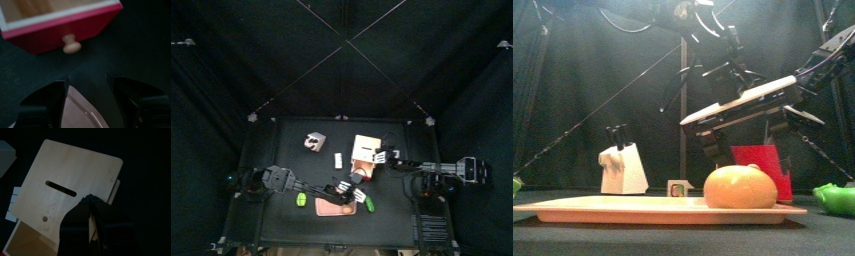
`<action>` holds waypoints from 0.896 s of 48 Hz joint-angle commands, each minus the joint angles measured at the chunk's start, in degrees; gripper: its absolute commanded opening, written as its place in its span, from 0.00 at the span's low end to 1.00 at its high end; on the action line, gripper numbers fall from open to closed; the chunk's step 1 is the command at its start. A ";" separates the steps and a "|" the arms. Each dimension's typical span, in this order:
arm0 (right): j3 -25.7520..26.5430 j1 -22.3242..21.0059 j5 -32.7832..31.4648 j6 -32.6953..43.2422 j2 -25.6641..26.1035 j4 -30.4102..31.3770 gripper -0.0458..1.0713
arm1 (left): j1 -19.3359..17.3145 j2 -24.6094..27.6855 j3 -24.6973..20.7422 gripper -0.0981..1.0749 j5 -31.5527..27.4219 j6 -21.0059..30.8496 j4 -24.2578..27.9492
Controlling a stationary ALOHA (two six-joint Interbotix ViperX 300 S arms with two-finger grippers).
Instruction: Open drawer
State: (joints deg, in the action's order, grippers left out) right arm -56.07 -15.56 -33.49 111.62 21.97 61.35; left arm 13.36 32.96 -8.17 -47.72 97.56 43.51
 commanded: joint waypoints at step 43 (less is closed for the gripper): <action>-0.62 -0.35 0.00 -0.09 -0.79 -0.53 0.23 | -0.09 -4.04 0.53 0.90 -1.23 -1.05 1.76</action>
State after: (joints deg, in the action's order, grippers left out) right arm -56.16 -15.56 -33.40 111.62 21.97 61.35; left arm 13.45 31.90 -7.21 -48.87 96.86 44.82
